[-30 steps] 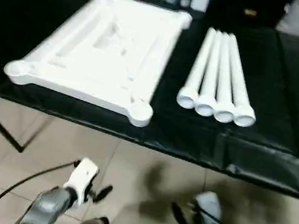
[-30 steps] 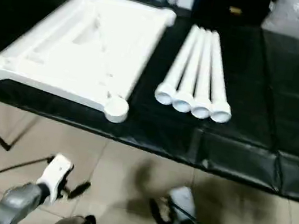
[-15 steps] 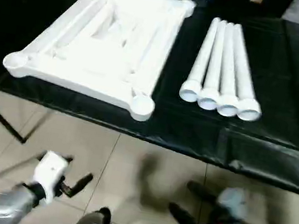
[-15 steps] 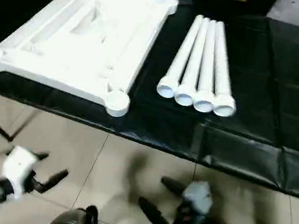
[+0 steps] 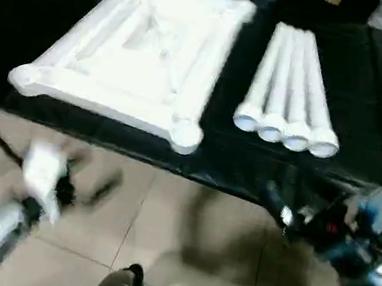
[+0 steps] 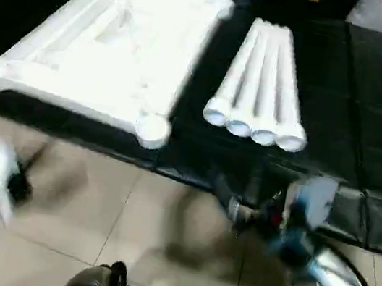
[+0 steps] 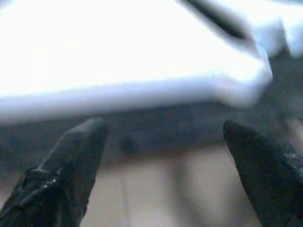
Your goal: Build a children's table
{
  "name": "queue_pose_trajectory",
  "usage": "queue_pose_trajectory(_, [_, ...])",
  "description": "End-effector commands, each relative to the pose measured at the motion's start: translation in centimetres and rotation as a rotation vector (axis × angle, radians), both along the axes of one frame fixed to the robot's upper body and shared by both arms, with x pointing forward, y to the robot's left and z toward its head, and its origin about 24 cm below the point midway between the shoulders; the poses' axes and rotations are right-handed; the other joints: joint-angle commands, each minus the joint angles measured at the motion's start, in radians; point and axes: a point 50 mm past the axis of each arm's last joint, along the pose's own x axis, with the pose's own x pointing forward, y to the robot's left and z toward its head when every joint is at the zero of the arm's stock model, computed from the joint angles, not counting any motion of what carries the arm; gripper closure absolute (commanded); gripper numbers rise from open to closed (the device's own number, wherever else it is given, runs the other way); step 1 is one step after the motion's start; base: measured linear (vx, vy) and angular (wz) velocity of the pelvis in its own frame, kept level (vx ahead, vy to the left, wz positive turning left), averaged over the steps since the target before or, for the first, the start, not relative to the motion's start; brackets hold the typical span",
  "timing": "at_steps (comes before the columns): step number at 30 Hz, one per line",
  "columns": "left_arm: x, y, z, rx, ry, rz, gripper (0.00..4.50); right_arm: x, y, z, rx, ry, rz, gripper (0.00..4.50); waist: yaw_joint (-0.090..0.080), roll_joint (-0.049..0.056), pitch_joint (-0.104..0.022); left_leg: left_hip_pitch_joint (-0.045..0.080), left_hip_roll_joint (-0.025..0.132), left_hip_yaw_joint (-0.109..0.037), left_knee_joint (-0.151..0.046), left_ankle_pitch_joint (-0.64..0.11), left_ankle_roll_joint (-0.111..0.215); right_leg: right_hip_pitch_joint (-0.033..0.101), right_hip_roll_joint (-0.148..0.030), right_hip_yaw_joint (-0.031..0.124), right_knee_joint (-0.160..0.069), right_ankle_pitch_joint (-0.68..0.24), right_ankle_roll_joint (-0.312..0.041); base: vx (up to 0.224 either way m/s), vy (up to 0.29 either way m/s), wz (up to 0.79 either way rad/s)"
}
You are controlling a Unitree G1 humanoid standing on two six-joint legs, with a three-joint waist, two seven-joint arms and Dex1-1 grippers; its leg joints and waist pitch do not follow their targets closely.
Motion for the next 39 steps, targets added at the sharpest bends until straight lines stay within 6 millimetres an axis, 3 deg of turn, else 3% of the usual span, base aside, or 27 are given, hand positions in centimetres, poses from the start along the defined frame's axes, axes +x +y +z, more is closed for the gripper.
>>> queue_pose_trajectory(1, [0.8, -1.2, 0.9, -0.031, -0.007, 0.038, 0.12, 0.9, -0.2, -1.0, -0.051, 0.033, -0.155, 0.0, -0.004, 0.009, -0.061, 0.059, 0.074, -0.045, -0.065, -0.155, 0.031, 0.002, -0.087, 0.044, -0.067, 0.078, -0.193, -0.052, 0.01, 0.02])
queue_pose_trajectory(5, [3.1, -2.6, 1.3, -0.054, -0.084, 0.142, 0.12, 2.1, -0.5, -3.2, -0.08, 0.111, -0.356, 0.0, -0.018, 0.001, -0.072, 0.059, 0.069, -0.044, -0.065, -0.185, -0.018, 0.006, -0.087, 0.05, -0.069, 0.046, -0.162, -0.014, 0.006, -0.01])
queue_pose_trajectory(6, [3.8, -3.2, 0.7, -0.036, -0.056, 0.182, 0.12, 2.4, -0.8, -4.5, -0.125, 0.203, -0.457, 0.0, -0.017, 0.021, -0.081, 0.06, 0.065, -0.046, -0.06, -0.182, -0.034, 0.008, -0.086, 0.05, -0.063, 0.06, -0.158, 0.0, 0.0, 0.0])
queue_pose_trajectory(7, [3.9, -3.3, 0.5, -0.03, -0.054, 0.187, 0.12, 2.4, -0.8, -4.7, -0.125, 0.225, -0.46, 0.0, -0.022, 0.012, -0.081, 0.058, 0.065, -0.047, -0.061, -0.17, -0.036, 0.01, -0.08, 0.049, -0.065, 0.081, -0.15, 0.0, 0.0, 0.0])
queue_pose_trajectory(8, [3.9, -3.6, -0.3, 0.012, -0.006, 0.206, 0.12, 2.3, -0.7, -5.5, -0.092, 0.322, -0.466, 0.0, -0.025, 0.023, -0.096, 0.06, 0.064, -0.051, -0.052, -0.124, -0.035, 0.018, -0.076, 0.046, -0.053, 0.174, -0.141, 0.0, 0.0, 0.0])
queue_pose_trajectory(10, [3.6, -4.3, -0.9, 0.005, 0.04, 0.158, 0.12, 2.3, -0.6, -5.3, 0.032, 0.33, -0.467, 0.0, -0.032, 0.018, -0.1, 0.05, 0.058, -0.05, -0.045, -0.099, -0.01, 0.019, -0.079, 0.045, -0.046, 0.276, -0.132, 0.0, 0.0, 0.0])
queue_pose_trajectory(14, [2.6, -4.6, -2.5, 0.004, 0.108, 0.146, 0.12, 2.3, 0.0, -5.2, 0.086, 0.316, -0.499, 0.0, -0.041, 0.033, -0.104, 0.043, 0.056, -0.042, -0.043, -0.161, 0.02, 0.019, -0.091, 0.049, -0.059, 0.195, -0.152, 0.0, 0.0, 0.0])
queue_pose_trajectory(17, [2.5, -4.7, -3.0, 0.053, 0.092, 0.156, 0.12, 2.9, 0.5, -4.2, 0.119, 0.219, -0.542, 0.0, -0.026, 0.026, -0.119, 0.023, 0.052, -0.041, -0.012, -0.177, 0.126, 0.035, -0.158, 0.082, -0.094, 0.034, -0.158, 0.0, 0.0, 0.0])
queue_pose_trajectory(18, [2.7, -4.4, -2.7, 0.064, 0.077, 0.173, 0.12, 3.1, 0.7, -4.3, 0.076, 0.207, -0.592, 0.0, -0.015, 0.035, -0.114, 0.014, 0.057, -0.054, 0.01, -0.154, 0.157, 0.037, -0.198, 0.102, -0.114, -0.044, -0.158, 0.0, 0.0, 0.0])
queue_pose_trajectory(20, [3.0, -4.0, -2.1, 0.035, 0.069, 0.207, 0.12, 3.0, 1.2, -5.1, 0.155, 0.309, -0.558, 0.0, -0.002, 0.052, -0.112, 0.004, 0.066, -0.073, 0.039, -0.147, 0.171, 0.043, -0.24, 0.125, -0.138, -0.198, -0.164, -0.018, 0.045, 0.02])
queue_pose_trajectory(22, [3.3, -4.0, -1.7, 0.024, 0.063, 0.229, 0.12, 2.9, 1.7, -4.8, 0.227, 0.317, -0.482, 0.0, 0.005, 0.062, -0.105, 0.028, 0.075, -0.083, 0.018, -0.218, 0.151, 0.028, -0.212, 0.111, -0.146, -0.336, -0.172, -0.024, 0.144, 0.09])
queue_pose_trajectory(23, [3.6, -4.2, -1.5, 0.008, 0.059, 0.233, 0.12, 3.1, 2.1, -5.0, 0.24, 0.328, -0.437, 0.0, -0.006, 0.06, -0.095, 0.049, 0.068, -0.077, -0.013, -0.303, 0.137, 0.015, -0.163, 0.084, -0.133, -0.361, -0.157, -0.054, 0.175, 0.09])
queue_pose_trajectory(24, [3.6, -4.4, -1.5, 0.01, 0.06, 0.218, 0.12, 3.2, 2.2, -5.6, 0.195, 0.344, -0.45, 0.0, -0.023, 0.066, -0.114, 0.073, 0.054, -0.061, -0.053, -0.331, 0.137, 0.006, -0.095, 0.038, -0.093, -0.298, -0.118, -0.055, 0.19, 0.03])
queue_pose_trajectory(26, [3.5, -4.8, -1.5, 0.014, 0.057, 0.193, 0.12, 3.2, 2.2, -5.9, 0.149, 0.354, -0.455, 0.0, -0.053, 0.099, -0.125, 0.118, 0.044, -0.062, -0.088, -0.288, 0.16, -0.045, -0.001, -0.029, 0.009, -0.187, -0.061, -0.04, 0.193, 0.06])
queue_pose_trajectory(27, [3.3, -5.1, -1.5, 0.022, 0.056, 0.172, 0.12, 3.2, 2.4, -6.0, 0.126, 0.349, -0.452, 0.0, -0.057, 0.099, -0.129, 0.11, 0.049, -0.049, -0.111, -0.208, 0.183, -0.059, 0.027, -0.067, 0.112, -0.11, 0.012, -0.051, 0.159, 0.11])
queue_pose_trajectory(28, [3.3, -5.2, -1.5, 0.025, 0.054, 0.166, 0.12, 3.3, 2.6, -6.0, 0.138, 0.366, -0.439, 0.0, -0.055, 0.063, -0.135, 0.089, 0.082, -0.05, -0.123, -0.181, 0.198, -0.054, 0.002, -0.069, 0.13, -0.061, 0.051, -0.051, 0.159, 0.11])
queue_pose_trajectory(29, [3.3, -5.2, -1.8, 0.021, 0.056, 0.186, 0.12, 3.4, 2.9, -6.0, 0.159, 0.387, -0.422, 0.0, -0.052, 0.05, -0.128, 0.065, 0.085, -0.039, -0.152, -0.286, 0.147, -0.036, -0.019, -0.06, 0.124, -0.054, 0.04, -0.085, 0.113, -0.06])
queue_pose_trajectory(30, [3.3, -5.2, -2.0, 0.017, 0.058, 0.2, 0.12, 3.5, 2.9, -6.1, 0.157, 0.394, -0.421, 0.0, -0.049, 0.013, -0.13, 0.052, 0.069, -0.038, -0.155, -0.447, 0.014, -0.015, -0.08, -0.012, 0.053, -0.106, 0.007, -0.051, 0.051, -0.08])
queue_pose_trajectory(31, [3.3, -5.2, -2.0, 0.017, 0.058, 0.2, 0.12, 3.5, 2.9, -6.1, 0.157, 0.394, -0.421, 0.0, -0.022, 0.0, -0.124, 0.05, 0.023, -0.043, -0.03, -0.475, -0.078, -0.051, -0.23, 0.072, -0.053, -0.231, -0.054, -0.097, 0.074, -0.03])
queue_pose_trajectory(32, [3.3, -5.3, -2.2, 0.018, 0.065, 0.204, 0.12, 3.6, 3.0, -6.1, 0.171, 0.406, -0.408, 0.0, -0.013, -0.007, -0.122, 0.04, -0.023, -0.118, 0.188, -0.322, -0.071, -0.057, -0.36, 0.145, -0.151, -0.309, -0.097, -0.026, 0.069, -0.19])
queue_pose_trajectory(33, [3.2, -5.3, -2.5, 0.009, 0.08, 0.206, 0.12, 3.8, 3.1, -6.1, 0.176, 0.41, -0.394, 0.0, -0.038, 0.014, -0.082, -0.037, -0.045, -0.187, 0.242, -0.134, -0.134, 0.026, -0.267, 0.017, -0.127, -0.555, -0.096, -0.057, 0.169, -0.45])
queue_pose_trajectory(34, [3.1, -5.3, -2.6, 0.007, 0.082, 0.208, 0.12, 3.8, 3.1, -6.1, 0.176, 0.409, -0.393, 0.0, -0.046, 0.021, -0.081, -0.015, -0.025, -0.188, 0.204, -0.164, -0.147, 0.02, -0.246, -0.011, -0.133, -0.614, -0.115, -0.01, 0.146, -0.5])
queue_pose_trajectory(35, [3.0, -5.5, -2.6, -0.015, 0.083, 0.192, 0.12, 4.1, 3.3, -5.9, 0.151, 0.391, -0.372, 0.0, -0.076, 0.053, -0.093, 0.019, 0.008, -0.206, 0.079, -0.364, -0.141, 0.048, -0.147, -0.085, -0.084, -0.57, -0.133, -0.052, 0.211, -0.3])
queue_pose_trajectory(36, [3.0, -5.6, -2.5, -0.018, 0.071, 0.183, 0.12, 4.3, 3.3, -5.7, 0.141, 0.379, -0.355, 0.0, -0.115, 0.073, -0.105, 0.038, 0.049, -0.288, -0.052, -0.673, -0.215, 0.031, -0.037, -0.055, 0.037, -0.168, -0.074, -0.056, 0.199, -0.08])
queue_pose_trajectory(37, [3.1, -5.7, -2.4, -0.014, 0.068, 0.178, 0.12, 4.5, 3.4, -5.5, 0.133, 0.366, -0.343, 0.0, -0.112, 0.093, -0.114, 0.054, 0.052, -0.305, -0.067, -0.735, -0.221, 0.038, -0.041, -0.047, 0.056, -0.035, -0.063, -0.056, 0.199, -0.08])
queue_pose_trajectory(38, [3.2, -5.8, -2.5, -0.016, 0.072, 0.173, 0.12, 4.6, 3.4, -5.3, 0.127, 0.353, -0.333, 0.0, -0.116, 0.087, -0.114, 0.082, 0.04, -0.285, -0.06, -0.757, -0.228, 0.016, -0.046, -0.034, 0.035, 0.061, -0.064, -0.062, 0.137, 0.01])
queue_pose_trajectory(39, [3.2, -5.8, -2.5, -0.016, 0.071, 0.174, 0.12, 4.8, 3.4, -5.2, 0.124, 0.344, -0.328, 0.0, -0.117, 0.076, -0.111, 0.081, 0.025, -0.265, -0.066, -0.831, -0.227, 0.042, -0.07, -0.021, -0.001, 0.003, -0.068, -0.053, 0.077, 0.02])
